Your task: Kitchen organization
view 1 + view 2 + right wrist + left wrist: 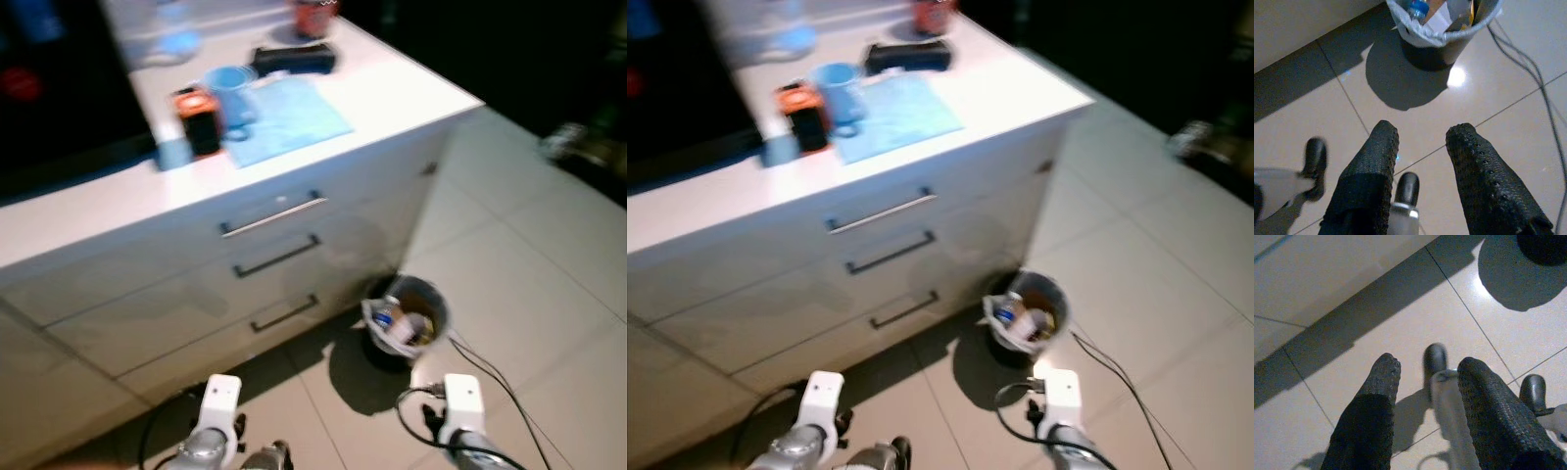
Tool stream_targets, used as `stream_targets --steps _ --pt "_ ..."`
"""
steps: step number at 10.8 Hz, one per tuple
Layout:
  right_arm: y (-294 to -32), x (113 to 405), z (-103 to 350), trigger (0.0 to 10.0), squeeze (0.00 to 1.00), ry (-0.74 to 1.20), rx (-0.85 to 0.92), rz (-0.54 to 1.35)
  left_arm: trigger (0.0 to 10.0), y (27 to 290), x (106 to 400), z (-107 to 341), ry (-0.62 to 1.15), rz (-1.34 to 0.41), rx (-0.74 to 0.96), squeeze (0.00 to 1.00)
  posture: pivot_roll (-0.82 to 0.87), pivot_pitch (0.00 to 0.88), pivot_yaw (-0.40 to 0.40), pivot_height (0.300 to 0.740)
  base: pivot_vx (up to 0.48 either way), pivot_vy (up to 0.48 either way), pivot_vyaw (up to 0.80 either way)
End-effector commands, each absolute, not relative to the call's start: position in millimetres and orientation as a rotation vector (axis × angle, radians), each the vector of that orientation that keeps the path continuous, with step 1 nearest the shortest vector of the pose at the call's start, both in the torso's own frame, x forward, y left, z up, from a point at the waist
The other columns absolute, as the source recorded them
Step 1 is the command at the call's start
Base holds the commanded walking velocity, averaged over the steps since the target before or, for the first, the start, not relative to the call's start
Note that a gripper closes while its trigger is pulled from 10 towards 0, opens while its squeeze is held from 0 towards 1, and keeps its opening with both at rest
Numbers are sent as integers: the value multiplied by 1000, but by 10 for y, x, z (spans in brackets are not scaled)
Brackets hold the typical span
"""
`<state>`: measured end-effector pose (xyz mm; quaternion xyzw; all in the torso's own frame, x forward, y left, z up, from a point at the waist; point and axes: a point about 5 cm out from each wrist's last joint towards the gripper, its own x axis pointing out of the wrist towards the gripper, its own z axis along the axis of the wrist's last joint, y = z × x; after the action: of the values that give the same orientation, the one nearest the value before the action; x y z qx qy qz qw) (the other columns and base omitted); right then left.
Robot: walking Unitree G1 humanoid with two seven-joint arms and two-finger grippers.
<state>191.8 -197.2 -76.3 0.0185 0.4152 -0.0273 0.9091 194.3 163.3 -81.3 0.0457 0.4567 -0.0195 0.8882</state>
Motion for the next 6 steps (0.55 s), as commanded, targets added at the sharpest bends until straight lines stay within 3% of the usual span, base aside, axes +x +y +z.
stream_targets --steps 1,3,5,6 --pt "-1916 1923 -769 10000 0 858 42 -38 10000 1705 1927 -817 959 -11 98 0 -34 71 -1 740 0 0 800" --pt "-1910 1931 -765 10000 0 856 43 -36 10000 1709 1916 -822 963 -11 99 0 -34 71 -1 740 0 0 800" --pt "-1920 1929 -765 10000 0 857 40 -35 10000 1701 1912 -825 965 -11 95 0 -29 71 -6 740 0 277 800" --pt "-1926 1926 -766 10000 0 859 38 -35 10000 1695 1909 -827 964 -11 95 0 -29 71 -6 740 0 0 800"
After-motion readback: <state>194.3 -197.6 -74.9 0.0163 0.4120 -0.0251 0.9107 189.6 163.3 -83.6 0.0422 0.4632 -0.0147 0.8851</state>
